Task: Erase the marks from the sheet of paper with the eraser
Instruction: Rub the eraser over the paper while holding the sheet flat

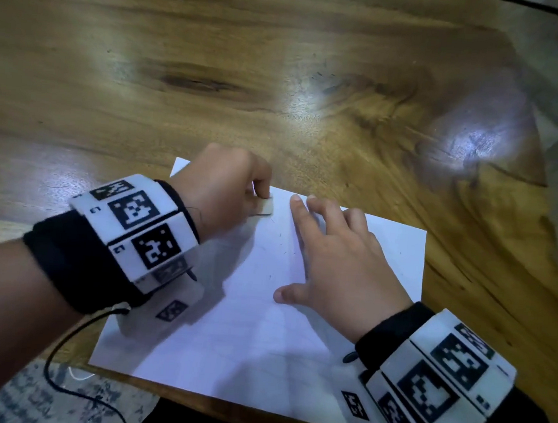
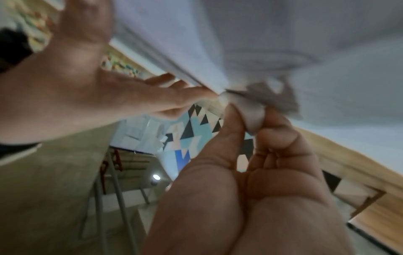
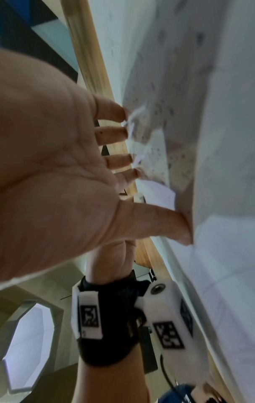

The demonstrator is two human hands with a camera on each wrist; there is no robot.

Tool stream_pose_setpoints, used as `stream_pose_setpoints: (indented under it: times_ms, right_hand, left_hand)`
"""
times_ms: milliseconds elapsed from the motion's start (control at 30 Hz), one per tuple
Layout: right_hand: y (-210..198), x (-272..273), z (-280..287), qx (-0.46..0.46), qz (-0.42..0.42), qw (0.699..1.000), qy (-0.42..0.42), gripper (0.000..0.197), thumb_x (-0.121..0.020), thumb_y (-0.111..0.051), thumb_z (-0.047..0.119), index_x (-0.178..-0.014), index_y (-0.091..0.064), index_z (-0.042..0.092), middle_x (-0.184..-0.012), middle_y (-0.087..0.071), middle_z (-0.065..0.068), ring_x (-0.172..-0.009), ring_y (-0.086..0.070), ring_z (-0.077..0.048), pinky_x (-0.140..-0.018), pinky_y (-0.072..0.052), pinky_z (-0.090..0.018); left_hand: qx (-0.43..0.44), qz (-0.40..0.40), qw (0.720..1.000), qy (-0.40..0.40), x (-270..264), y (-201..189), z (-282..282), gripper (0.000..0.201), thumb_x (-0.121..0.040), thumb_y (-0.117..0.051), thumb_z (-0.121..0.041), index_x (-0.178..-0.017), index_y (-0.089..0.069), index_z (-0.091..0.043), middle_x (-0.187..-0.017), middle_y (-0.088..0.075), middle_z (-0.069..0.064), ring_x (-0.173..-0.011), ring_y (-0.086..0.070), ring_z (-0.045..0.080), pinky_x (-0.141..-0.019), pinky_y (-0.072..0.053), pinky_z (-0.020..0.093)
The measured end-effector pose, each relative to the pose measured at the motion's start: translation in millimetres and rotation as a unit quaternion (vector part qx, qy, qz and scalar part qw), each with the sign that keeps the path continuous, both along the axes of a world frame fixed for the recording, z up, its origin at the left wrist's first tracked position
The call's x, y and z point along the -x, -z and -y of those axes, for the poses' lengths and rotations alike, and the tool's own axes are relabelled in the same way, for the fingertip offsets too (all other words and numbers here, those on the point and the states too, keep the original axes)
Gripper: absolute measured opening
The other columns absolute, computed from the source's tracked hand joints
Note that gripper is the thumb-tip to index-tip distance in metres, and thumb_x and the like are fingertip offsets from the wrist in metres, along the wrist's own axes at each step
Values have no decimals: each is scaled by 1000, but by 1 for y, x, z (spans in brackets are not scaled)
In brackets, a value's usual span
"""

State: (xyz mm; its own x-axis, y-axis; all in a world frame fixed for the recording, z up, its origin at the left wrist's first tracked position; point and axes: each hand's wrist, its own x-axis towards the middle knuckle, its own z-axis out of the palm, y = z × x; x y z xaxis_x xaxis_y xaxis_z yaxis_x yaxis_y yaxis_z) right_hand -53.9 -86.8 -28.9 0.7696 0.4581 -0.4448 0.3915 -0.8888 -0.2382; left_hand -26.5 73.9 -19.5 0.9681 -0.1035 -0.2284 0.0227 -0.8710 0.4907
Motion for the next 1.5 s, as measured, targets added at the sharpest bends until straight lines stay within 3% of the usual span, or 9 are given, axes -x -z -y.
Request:
stream_pose_setpoints:
  times_ms: [200,367,500,733,867,1000,1233,1367,1500]
  right_hand:
    - [1,0,-1,-2,4,1000,4,111,-69,-68,58,-148,4,29,-146,-7,12,-122,-12,-16,-101,-22,-26]
    - [0,1,0,-4,1,1000,2,109,-70,-67,59,-148,4,29,-146,-6,11,-125,-12,-16,-101,-21,-26]
    - [0,0,1,-7,0,1000,6,110,-69,-68,58,-148,3,29,-146,-6,12,-125,-12,-16,-101,-21,-26]
    - [0,0,0,-3,-1,1000,4,110,-70,-68,59,-148,4,29,-147,-6,11,-126,-11,-17,-102,-21,-27]
    - [-1,0,0,-5,-3,1000,6,110,-69,-68,58,-148,3,30,-147,-6,12,-126,-12,-17,-102,-22,-26]
    - [0,0,0,1,-4,1000,6,110,-70,-67,60,-148,4,30,-147,-5,12,-124,-11,-16,-101,-22,-26]
    - [-1,0,0,-5,-11,1000,13,110,-70,-69,58,-148,4,31,-146,-5,13,-124,-11,-14,-103,-21,-26]
    - [-2,0,-1,7,-14,1000,13,109,-71,-67,59,-147,6,32,-147,-3,13,-124,-9,-14,-103,-20,-26]
    - [-3,0,-1,15,-10,1000,8,110,-70,-67,60,-148,5,31,-148,-4,12,-123,-10,-15,-102,-22,-27]
  left_hand:
    - [8,-41,996,82,23,3,-1,5,-75,-67,-20,-74,-66,-15,-55,-46,-13,-56,-44,6,-51,-28,8]
    - [5,-12,1000,-3,-6,0,-7,2,-76,-66,-15,-77,-65,-14,-55,-48,-14,-71,-56,20,-70,-47,26]
    - [22,-24,999,41,11,5,-5,5,-75,-68,-17,-73,-65,-14,-52,-46,-16,-56,-48,6,-52,-34,9]
    - [20,-5,1000,14,-6,4,2,4,-77,-63,-13,-80,-65,-11,-55,-45,-14,-60,-47,14,-50,-29,23]
    - [27,-54,994,90,13,6,6,3,-75,-66,-18,-77,-65,-16,-57,-50,-12,-55,-44,4,-51,-31,16]
    - [1,-1,1000,18,-10,0,-1,7,-78,-63,-13,-85,-64,-10,-72,-57,0,-71,-51,18,-58,-29,22]
    - [-2,-74,987,142,32,6,-11,4,-76,-65,-22,-75,-64,-19,-62,-47,-12,-61,-44,8,-53,-29,7]
    - [-24,19,999,23,12,5,-17,8,-77,-64,-19,-82,-65,-13,-73,-54,-2,-68,-45,16,-60,-33,25]
    - [20,-18,994,107,49,12,-6,4,-78,-61,-15,-74,-61,-15,-66,-47,-4,-62,-42,16,-55,-31,18]
